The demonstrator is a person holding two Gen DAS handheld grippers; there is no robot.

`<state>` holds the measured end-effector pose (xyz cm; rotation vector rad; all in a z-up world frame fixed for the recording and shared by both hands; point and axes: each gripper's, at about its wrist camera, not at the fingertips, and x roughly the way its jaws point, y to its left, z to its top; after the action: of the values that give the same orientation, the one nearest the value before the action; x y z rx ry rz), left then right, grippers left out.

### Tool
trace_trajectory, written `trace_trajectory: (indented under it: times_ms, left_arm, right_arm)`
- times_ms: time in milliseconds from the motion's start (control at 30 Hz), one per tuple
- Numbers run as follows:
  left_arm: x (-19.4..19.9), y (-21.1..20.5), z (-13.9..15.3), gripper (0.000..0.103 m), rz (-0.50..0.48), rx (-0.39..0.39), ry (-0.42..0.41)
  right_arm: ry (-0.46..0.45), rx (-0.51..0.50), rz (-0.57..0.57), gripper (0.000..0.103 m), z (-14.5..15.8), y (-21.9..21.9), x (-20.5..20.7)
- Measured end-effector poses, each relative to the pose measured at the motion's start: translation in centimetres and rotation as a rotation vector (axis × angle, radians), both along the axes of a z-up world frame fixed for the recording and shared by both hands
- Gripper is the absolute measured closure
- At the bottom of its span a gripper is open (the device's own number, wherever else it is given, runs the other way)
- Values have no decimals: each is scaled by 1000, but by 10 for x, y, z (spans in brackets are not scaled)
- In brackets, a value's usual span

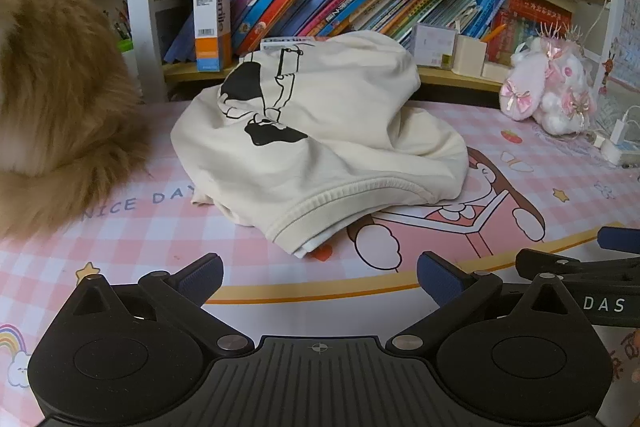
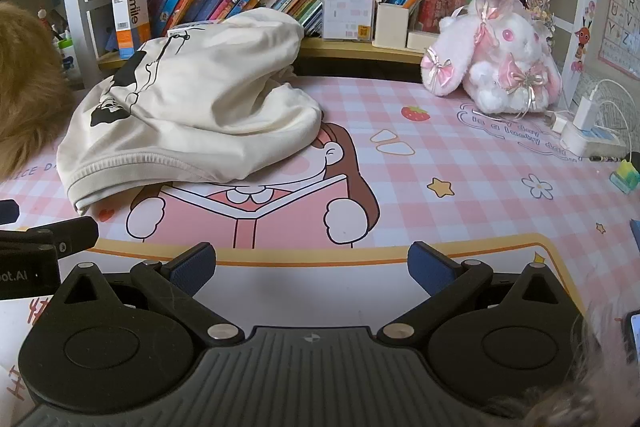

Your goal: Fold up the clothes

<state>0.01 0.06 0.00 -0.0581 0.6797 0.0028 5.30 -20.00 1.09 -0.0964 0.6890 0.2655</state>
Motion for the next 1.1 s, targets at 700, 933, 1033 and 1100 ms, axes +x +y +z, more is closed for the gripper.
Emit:
trace_trajectory:
  times_ms: [700, 933, 1033, 1100]
  left_arm:
    - [-1, -3, 0, 0, 13, 9, 1]
    - [-2, -2, 0, 0, 13, 9, 0]
    - [-2, -2, 0, 0, 15, 9, 0]
    - [-3, -2, 0, 0, 15, 9, -1]
  right_arm:
    - [9, -5, -14, 0, -1, -1, 0]
    - [8, -8, -17, 0, -1, -2, -1]
    - [8, -8, -19, 0, -1, -2, -1]
    - [8, -9, -19, 0, -1, -1, -1]
